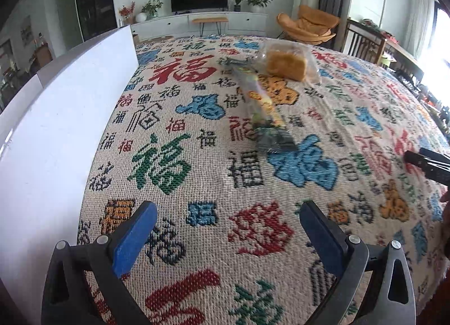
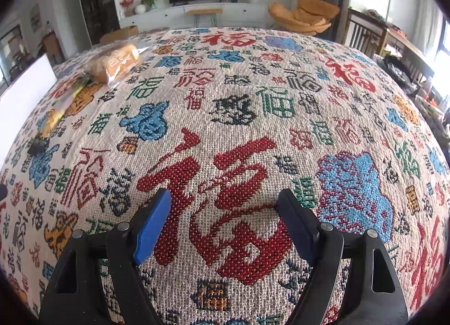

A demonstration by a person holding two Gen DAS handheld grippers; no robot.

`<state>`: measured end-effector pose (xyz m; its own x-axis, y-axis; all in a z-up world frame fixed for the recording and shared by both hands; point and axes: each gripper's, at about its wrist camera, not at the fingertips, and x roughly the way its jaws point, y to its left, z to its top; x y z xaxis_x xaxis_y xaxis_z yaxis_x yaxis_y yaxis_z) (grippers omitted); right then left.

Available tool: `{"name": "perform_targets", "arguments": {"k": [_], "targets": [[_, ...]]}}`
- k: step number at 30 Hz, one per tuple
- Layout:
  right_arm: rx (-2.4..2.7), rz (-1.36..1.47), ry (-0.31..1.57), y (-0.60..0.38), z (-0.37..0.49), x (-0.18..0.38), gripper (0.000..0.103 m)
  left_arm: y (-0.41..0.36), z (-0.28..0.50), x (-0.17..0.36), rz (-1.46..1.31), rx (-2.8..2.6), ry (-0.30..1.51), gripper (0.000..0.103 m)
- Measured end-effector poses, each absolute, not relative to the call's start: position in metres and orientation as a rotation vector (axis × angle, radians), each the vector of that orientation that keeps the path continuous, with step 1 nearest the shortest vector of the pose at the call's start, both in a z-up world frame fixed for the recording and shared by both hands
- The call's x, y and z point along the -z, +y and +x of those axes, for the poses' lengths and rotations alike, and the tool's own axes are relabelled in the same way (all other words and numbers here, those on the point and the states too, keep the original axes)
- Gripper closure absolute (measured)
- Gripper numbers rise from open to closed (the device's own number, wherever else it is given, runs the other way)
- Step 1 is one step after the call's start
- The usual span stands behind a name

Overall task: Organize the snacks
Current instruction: 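Return both grippers above the remaining snacks on the tablecloth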

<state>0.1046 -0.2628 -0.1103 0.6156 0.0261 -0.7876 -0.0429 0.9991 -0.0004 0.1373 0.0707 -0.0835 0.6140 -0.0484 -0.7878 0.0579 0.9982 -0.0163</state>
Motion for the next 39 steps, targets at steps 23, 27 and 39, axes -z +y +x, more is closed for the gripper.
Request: {"name": "perform_targets", "arguments": {"k": [23, 27, 39], "targets": [[-0.04, -0.015, 0.906, -0.264, 0.1058, 0.1095, 0.02, 0.0738, 0.144, 0.0936, 0.015, 0.034, 0.938, 0.0], [-0.04, -0.016, 0.906, -0.2639, 0.1048, 0.1096, 0.02, 0.0739, 0.1438, 0.0934, 0.015, 0.034, 0.937, 0.0], [-0.04, -0.015, 0.905, -0.2647, 0.1045, 0.1103, 0.02, 0.0758, 0.1397, 0.0914, -0.007, 0.072, 0.926, 0.0]]}}
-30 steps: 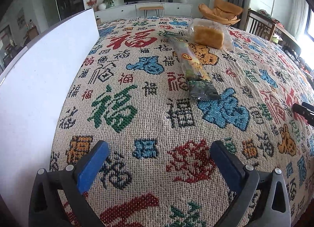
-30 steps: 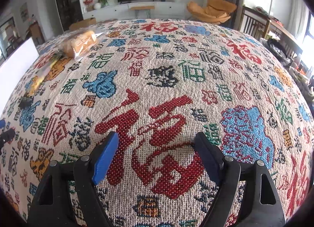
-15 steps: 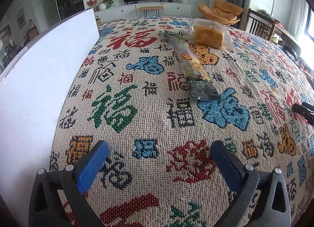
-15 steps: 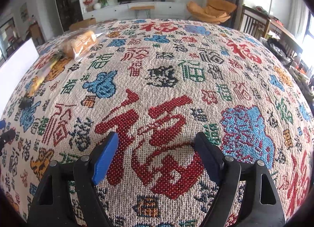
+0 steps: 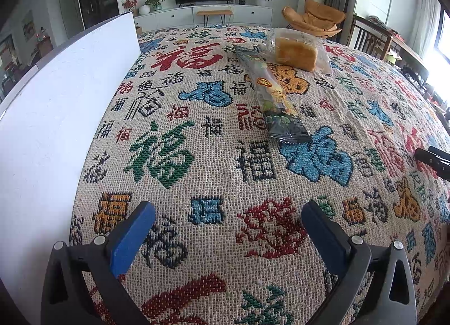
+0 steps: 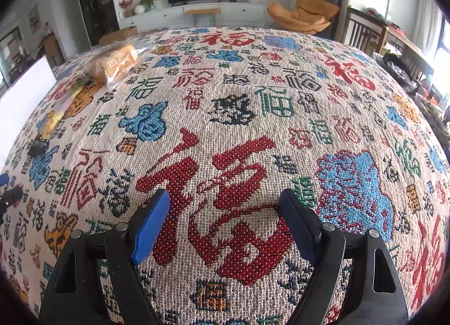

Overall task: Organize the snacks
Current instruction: 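Return both grippers above the remaining snacks on the tablecloth, then close the left gripper on the end of the clear Astavt stick candy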

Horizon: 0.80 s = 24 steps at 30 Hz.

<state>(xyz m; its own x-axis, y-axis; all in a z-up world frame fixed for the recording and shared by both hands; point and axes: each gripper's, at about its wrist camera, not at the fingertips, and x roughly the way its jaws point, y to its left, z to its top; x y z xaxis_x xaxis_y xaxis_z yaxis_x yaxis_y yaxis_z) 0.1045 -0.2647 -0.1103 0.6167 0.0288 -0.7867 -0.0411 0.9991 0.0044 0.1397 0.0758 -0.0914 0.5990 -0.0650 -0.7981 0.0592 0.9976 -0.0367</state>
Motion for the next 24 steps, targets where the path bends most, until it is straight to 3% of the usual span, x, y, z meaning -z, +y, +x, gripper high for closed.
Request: {"name": "perform_targets", "arguments": {"k": [6, 12, 24], "targets": [[-0.041, -0.014, 0.905, -0.265, 0.104, 0.11, 0.02, 0.083, 0.141, 0.057, -0.145, 0.16, 0.871, 0.0], [-0.04, -0.009, 0.905, -0.265, 0.105, 0.11, 0.02, 0.079, 0.206, 0.025, -0.155, 0.197, 0.854, 0.0], [-0.042, -0.005, 0.903, -0.266, 0.105, 0.11, 0.02, 0.08, 0.286, 0.085, -0.128, 0.08, 1.052, 0.001]]}}
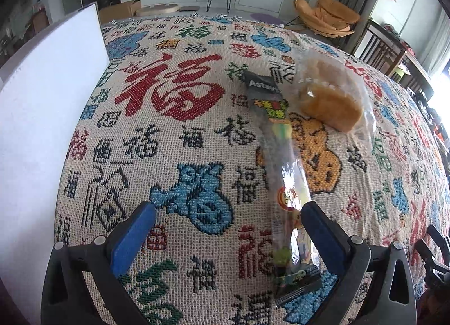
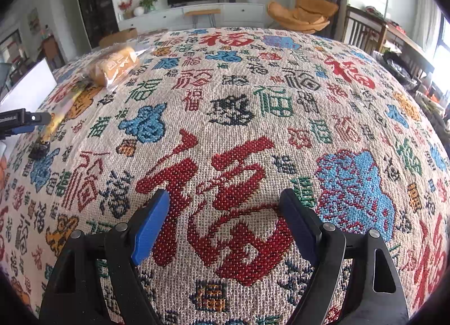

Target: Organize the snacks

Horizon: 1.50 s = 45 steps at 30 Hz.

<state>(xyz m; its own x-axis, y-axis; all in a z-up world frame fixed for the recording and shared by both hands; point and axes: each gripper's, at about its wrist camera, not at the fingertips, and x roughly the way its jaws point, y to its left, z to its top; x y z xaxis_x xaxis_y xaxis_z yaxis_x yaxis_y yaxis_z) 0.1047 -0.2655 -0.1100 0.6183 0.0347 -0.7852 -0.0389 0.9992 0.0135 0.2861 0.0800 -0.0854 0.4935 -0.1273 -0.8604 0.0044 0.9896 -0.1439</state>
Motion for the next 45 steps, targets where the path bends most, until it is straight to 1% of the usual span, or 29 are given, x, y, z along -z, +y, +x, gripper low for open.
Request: {"name": "perform_targets", "arguments": {"k": [2, 3, 4, 5, 6, 7, 8, 9, 10, 12, 17, 18, 20, 21, 22, 24, 25, 30, 34, 37, 39, 41, 42, 43, 45], "targets": [[-0.045, 0.001, 0.902, -0.266, 0.105, 0.11, 0.02, 0.082, 0.285, 0.086, -0.118, 0.072, 1.037, 0.001], [-0.046, 0.004, 0.901, -0.266, 0.105, 0.11, 0.02, 0.083, 0.284, 0.086, -0.118, 0.074, 1.031, 0.005], [-0.047, 0.006, 0.901, -0.266, 0.105, 0.11, 0.02, 0.085, 0.281, 0.084, -0.113, 0.072, 1.016, 0.021], [-0.047, 0.008, 0.9, -0.266, 0.105, 0.11, 0.02, 0.086, 0.279, 0.081, -0.107, 0.067, 1.001, 0.034], [-0.047, 0.009, 0.9, -0.266, 0.105, 0.11, 0.02, 0.089, 0.276, 0.08, -0.091, 0.046, 1.002, 0.064], [-0.047, 0.008, 0.9, -0.266, 0.105, 0.11, 0.02, 0.09, 0.274, 0.079, -0.056, 0.013, 1.004, 0.085], [-0.047, 0.008, 0.9, -0.266, 0.105, 0.11, 0.02, 0.094, 0.271, 0.078, -0.056, 0.017, 1.005, 0.089], [-0.047, 0.008, 0.9, -0.266, 0.105, 0.11, 0.02, 0.1, 0.267, 0.078, -0.089, 0.034, 1.005, 0.097], [-0.047, 0.008, 0.9, -0.266, 0.105, 0.11, 0.02, 0.107, 0.262, 0.078, -0.131, 0.041, 1.007, 0.102], [-0.047, 0.009, 0.9, -0.266, 0.105, 0.11, 0.02, 0.119, 0.246, 0.077, -0.186, 0.035, 1.009, 0.102], [-0.047, 0.008, 0.9, -0.265, 0.105, 0.11, 0.02, 0.128, 0.198, 0.067, -0.223, 0.076, 0.991, 0.101], [-0.047, 0.008, 0.9, -0.266, 0.105, 0.11, 0.02, 0.128, 0.192, 0.063, -0.225, 0.084, 0.986, 0.1], [-0.046, 0.007, 0.9, -0.266, 0.105, 0.111, 0.02, 0.131, 0.185, 0.057, -0.257, 0.113, 0.981, 0.092], [-0.046, 0.006, 0.9, -0.266, 0.105, 0.111, 0.02, 0.132, 0.183, 0.054, -0.28, 0.132, 0.979, 0.075], [-0.046, 0.006, 0.9, -0.265, 0.105, 0.111, 0.02, 0.133, 0.183, 0.051, -0.3, 0.146, 0.975, 0.048], [-0.045, 0.004, 0.9, -0.267, 0.104, 0.111, 0.02, 0.13, 0.183, 0.044, -0.31, 0.159, 0.945, 0.024], [-0.044, 0.002, 0.9, -0.267, 0.104, 0.111, 0.02, 0.126, 0.185, 0.041, -0.301, 0.17, 0.928, 0.023], [-0.039, -0.003, 0.901, -0.265, 0.105, 0.111, 0.02, 0.091, 0.219, 0.042, -0.237, 0.228, 0.95, 0.023], [-0.04, -0.003, 0.901, -0.265, 0.105, 0.111, 0.02, 0.05, 0.255, 0.053, -0.11, 0.244, 1.0, 0.023], [-0.04, -0.002, 0.901, -0.265, 0.105, 0.111, 0.02, 0.044, 0.28, 0.074, -0.081, 0.16, 1.057, 0.024], [-0.043, 0.004, 0.9, -0.265, 0.105, 0.111, 0.02, 0.049, 0.284, 0.077, -0.088, 0.115, 1.015, 0.026], [-0.047, 0.013, 0.898, -0.266, 0.105, 0.11, 0.02, 0.052, 0.284, 0.079, -0.07, 0.087, 1.003, 0.047], [-0.049, 0.018, 0.896, -0.267, 0.105, 0.11, 0.02, 0.053, 0.282, 0.078, -0.055, 0.1, 0.988, 0.085], [-0.051, 0.022, 0.895, -0.267, 0.105, 0.11, 0.02, 0.054, 0.279, 0.078, -0.044, 0.114, 0.987, 0.09], [-0.053, 0.028, 0.894, -0.268, 0.105, 0.11, 0.02, 0.058, 0.273, 0.077, -0.028, 0.108, 0.983, 0.091]]}}
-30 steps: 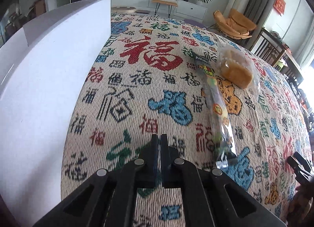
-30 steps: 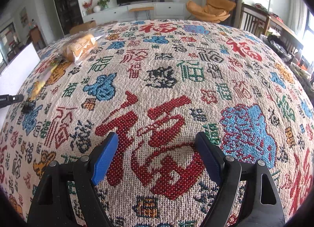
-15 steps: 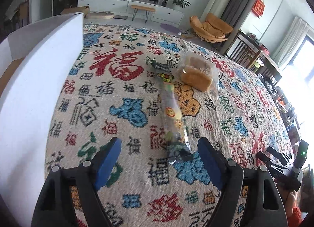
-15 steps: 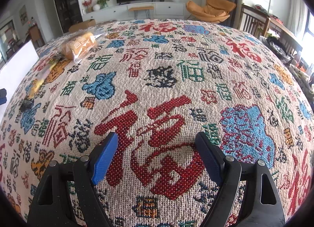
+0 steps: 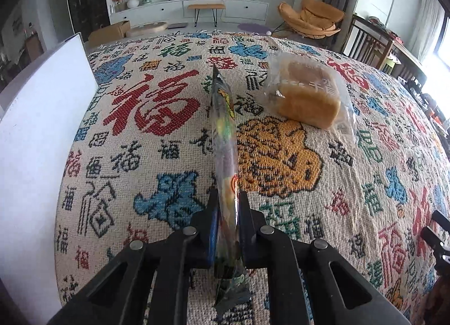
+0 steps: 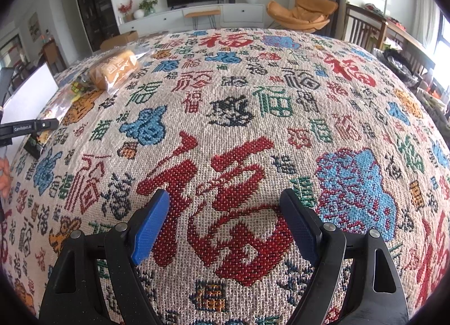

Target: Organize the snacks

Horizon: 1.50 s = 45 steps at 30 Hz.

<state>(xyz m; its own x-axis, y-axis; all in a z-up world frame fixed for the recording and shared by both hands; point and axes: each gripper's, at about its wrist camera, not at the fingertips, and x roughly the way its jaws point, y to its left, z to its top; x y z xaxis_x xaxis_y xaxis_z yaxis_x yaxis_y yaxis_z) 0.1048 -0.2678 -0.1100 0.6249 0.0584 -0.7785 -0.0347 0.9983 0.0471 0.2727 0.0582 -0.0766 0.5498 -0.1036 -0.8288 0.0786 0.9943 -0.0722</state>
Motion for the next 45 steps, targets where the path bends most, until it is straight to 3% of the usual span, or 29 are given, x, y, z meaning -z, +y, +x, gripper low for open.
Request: {"name": "perform_targets", "arguments": {"k": [11, 12, 13, 15, 16, 21, 29, 45], "targets": [[-0.048, 0.02, 0.896, -0.267, 0.105, 0.11, 0.02, 0.107, 0.189, 0.072, -0.136, 0.047, 0.965, 0.088], [-0.047, 0.018, 0.897, -0.266, 0.105, 0.11, 0.019, 0.107, 0.186, 0.074, -0.136, 0.049, 0.968, 0.079], [-0.046, 0.016, 0.898, -0.266, 0.105, 0.11, 0.019, 0.108, 0.185, 0.076, -0.136, 0.049, 0.971, 0.057], [-0.044, 0.012, 0.899, -0.265, 0.105, 0.11, 0.02, 0.108, 0.181, 0.078, -0.137, 0.04, 0.954, 0.024], [-0.043, 0.011, 0.899, -0.265, 0.105, 0.11, 0.02, 0.109, 0.18, 0.078, -0.131, 0.021, 0.932, 0.018], [-0.044, 0.012, 0.899, -0.265, 0.105, 0.11, 0.019, 0.106, 0.185, 0.087, -0.079, -0.014, 0.915, 0.015], [-0.044, 0.012, 0.899, -0.265, 0.105, 0.11, 0.02, 0.099, 0.191, 0.093, -0.028, -0.027, 0.942, 0.001], [-0.043, 0.012, 0.899, -0.266, 0.105, 0.11, 0.019, 0.098, 0.192, 0.093, -0.022, -0.031, 0.944, 0.0]]}}
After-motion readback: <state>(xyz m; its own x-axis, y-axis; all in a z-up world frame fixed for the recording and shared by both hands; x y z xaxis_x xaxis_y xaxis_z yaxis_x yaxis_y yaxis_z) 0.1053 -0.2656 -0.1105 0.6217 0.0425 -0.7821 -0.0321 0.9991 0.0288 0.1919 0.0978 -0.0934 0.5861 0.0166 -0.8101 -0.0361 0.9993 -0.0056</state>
